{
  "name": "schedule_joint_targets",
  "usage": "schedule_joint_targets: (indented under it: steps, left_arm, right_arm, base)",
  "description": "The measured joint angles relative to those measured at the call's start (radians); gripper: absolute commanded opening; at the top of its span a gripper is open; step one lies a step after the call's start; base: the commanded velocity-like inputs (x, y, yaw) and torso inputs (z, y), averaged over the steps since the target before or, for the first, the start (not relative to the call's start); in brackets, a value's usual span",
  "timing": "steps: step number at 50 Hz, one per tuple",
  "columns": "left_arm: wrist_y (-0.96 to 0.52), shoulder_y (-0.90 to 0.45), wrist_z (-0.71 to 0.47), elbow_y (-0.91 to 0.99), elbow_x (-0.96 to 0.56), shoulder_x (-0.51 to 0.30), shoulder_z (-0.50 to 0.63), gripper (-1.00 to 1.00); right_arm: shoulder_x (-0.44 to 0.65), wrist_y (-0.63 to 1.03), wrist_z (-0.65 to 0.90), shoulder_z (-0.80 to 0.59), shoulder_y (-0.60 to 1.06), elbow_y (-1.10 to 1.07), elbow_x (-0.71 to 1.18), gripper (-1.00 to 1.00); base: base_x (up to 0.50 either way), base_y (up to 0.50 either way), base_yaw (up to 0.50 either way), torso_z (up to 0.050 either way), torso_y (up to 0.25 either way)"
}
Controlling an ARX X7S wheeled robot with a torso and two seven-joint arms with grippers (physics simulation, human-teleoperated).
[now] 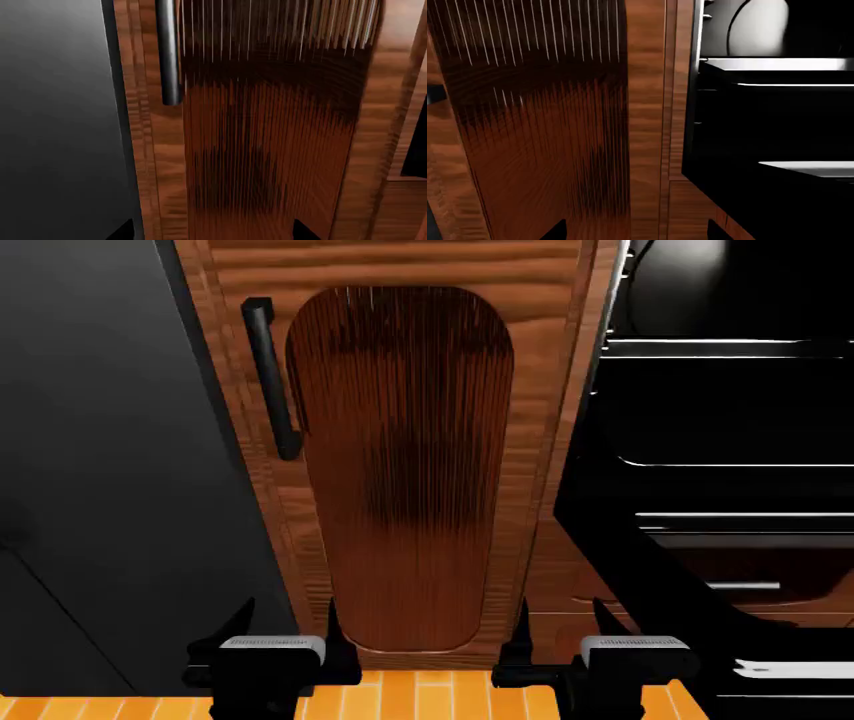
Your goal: Fully slide the oven rack out.
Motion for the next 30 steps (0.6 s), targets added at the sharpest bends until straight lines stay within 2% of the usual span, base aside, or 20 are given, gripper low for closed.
schedule_joint_targets:
  steps: [12,23,30]
  left_arm:
    - [-0.005,0.002,-0.025,0.005,-0.025,-0.024,0.03,1.0]
    - [-0.01,0.0,-0.051,0.009,-0.05,-0.045,0.056,1.0]
    - [-0.042,0.002,-0.069,0.043,-0.065,-0.059,0.067,1.0]
  right_arm:
    - [0.024,0.001,0.033,-0.032,-0.002,-0.004,0.017,1.0]
    - [0.049,-0.006,0.064,-0.066,-0.003,-0.005,0.02,1.0]
    - [0.06,0.007,0.082,-0.084,-0.007,-0.023,0.021,1.0]
  base:
    - [0.0,0.0,0.0,0.0,0.0]
    - [0.0,0.4,0.0,0.0,0.0]
    - [0.0,0.02,0.0,0.0,0.0]
